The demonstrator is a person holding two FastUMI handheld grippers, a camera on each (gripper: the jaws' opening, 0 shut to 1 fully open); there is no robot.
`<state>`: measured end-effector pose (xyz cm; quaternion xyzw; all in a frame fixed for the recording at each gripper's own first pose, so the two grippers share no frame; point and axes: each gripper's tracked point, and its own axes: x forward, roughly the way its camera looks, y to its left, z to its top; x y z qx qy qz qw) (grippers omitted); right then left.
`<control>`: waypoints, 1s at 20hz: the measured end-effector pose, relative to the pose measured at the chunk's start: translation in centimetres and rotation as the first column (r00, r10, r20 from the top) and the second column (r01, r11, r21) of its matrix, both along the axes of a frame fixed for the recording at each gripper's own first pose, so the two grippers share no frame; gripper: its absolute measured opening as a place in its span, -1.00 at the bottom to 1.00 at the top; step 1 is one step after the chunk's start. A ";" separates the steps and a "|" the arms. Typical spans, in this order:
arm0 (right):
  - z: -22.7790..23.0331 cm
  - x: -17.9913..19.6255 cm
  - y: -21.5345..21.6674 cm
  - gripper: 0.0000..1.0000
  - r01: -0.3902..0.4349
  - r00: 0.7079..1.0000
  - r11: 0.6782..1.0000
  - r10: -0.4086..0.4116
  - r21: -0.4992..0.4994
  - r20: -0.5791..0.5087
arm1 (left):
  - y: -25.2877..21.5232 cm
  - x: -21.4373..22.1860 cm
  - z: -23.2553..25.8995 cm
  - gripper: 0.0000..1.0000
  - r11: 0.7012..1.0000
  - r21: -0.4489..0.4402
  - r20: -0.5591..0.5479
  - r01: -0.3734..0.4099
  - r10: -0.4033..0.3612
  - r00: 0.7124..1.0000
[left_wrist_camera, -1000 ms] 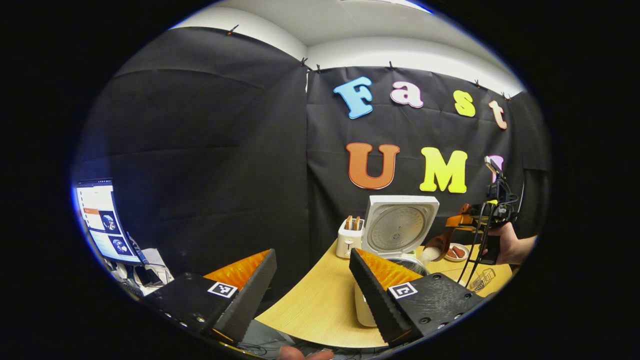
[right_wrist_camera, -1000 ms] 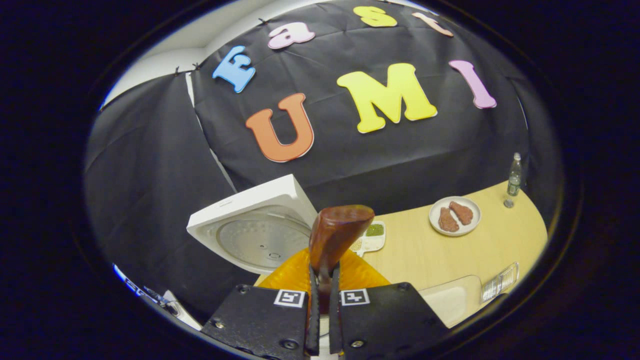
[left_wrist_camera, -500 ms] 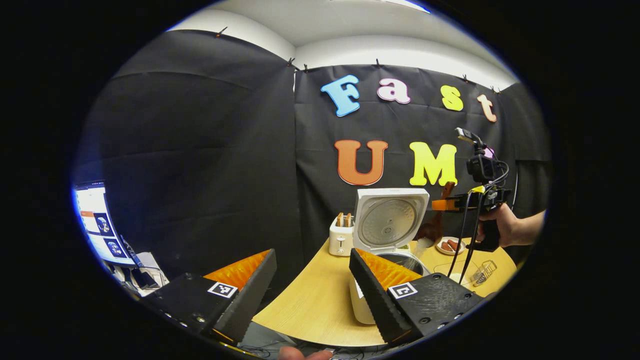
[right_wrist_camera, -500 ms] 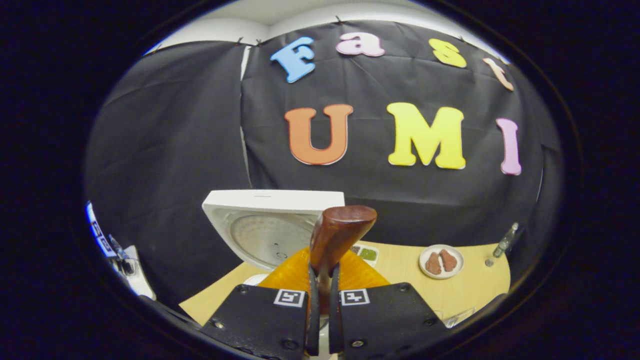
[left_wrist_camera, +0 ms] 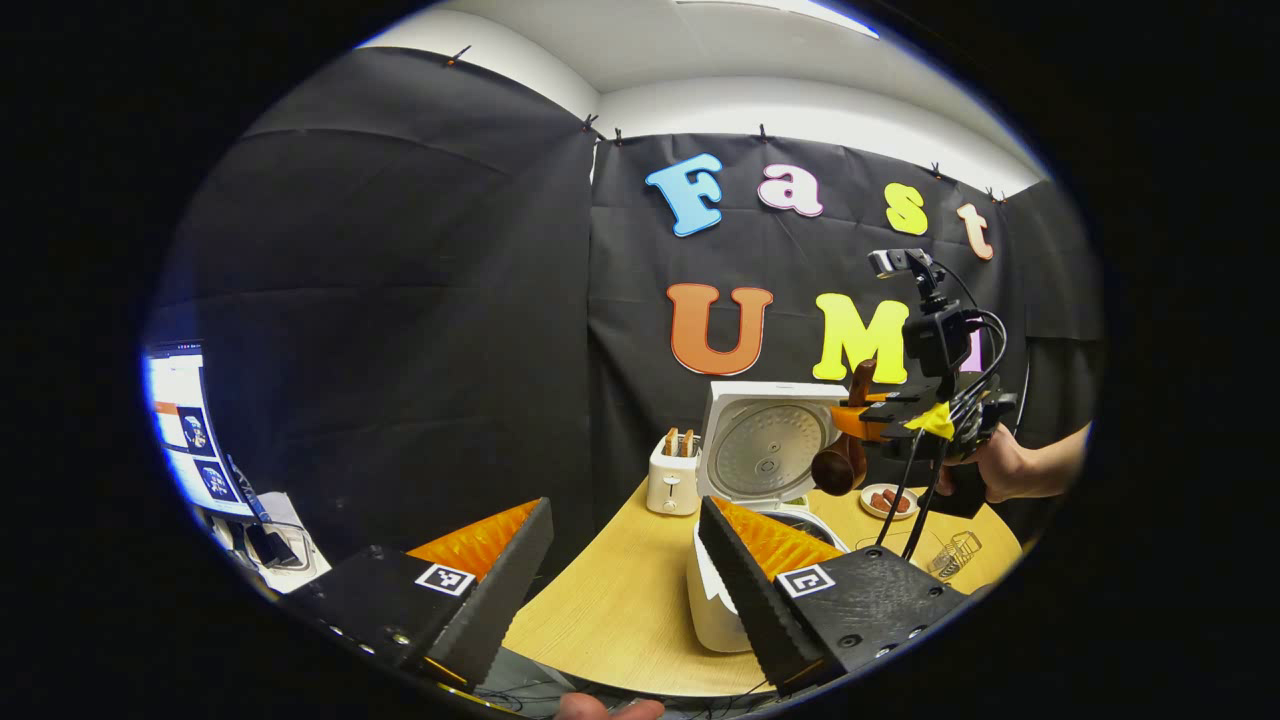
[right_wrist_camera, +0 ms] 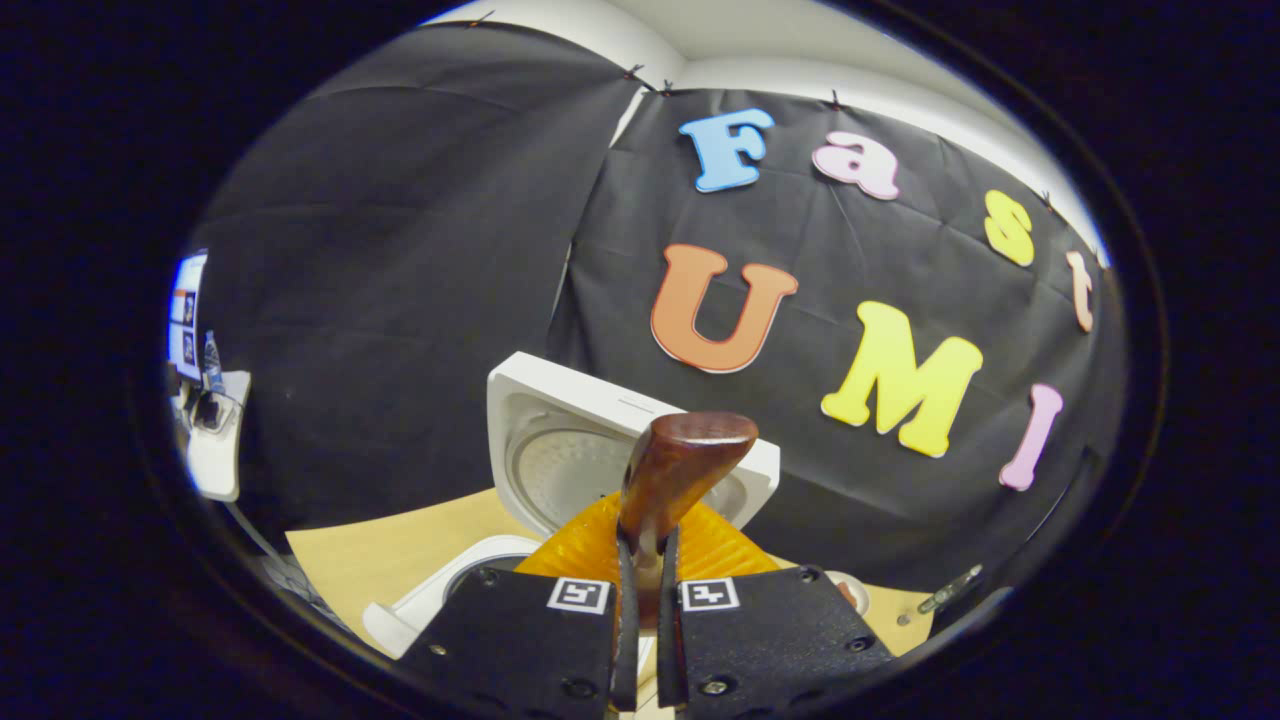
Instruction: Close the left gripper, press the button to open the rice cooker; take a wooden spoon from the chopstick holder with the right hand, scoop a spoonful of rice and pour it into the rice cooker, then put the wooden spoon back into the chopstick holder.
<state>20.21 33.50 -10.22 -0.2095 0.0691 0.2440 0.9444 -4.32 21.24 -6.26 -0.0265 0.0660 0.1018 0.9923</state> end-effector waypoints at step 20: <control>6.8 -0.6 -15.0 -0.75 0.190 0.974 0.849 -0.100 0.492 -0.203 | -6.5 3.2 3.0 0.89 0.994 -0.020 0.028 0.106 -0.105 0.994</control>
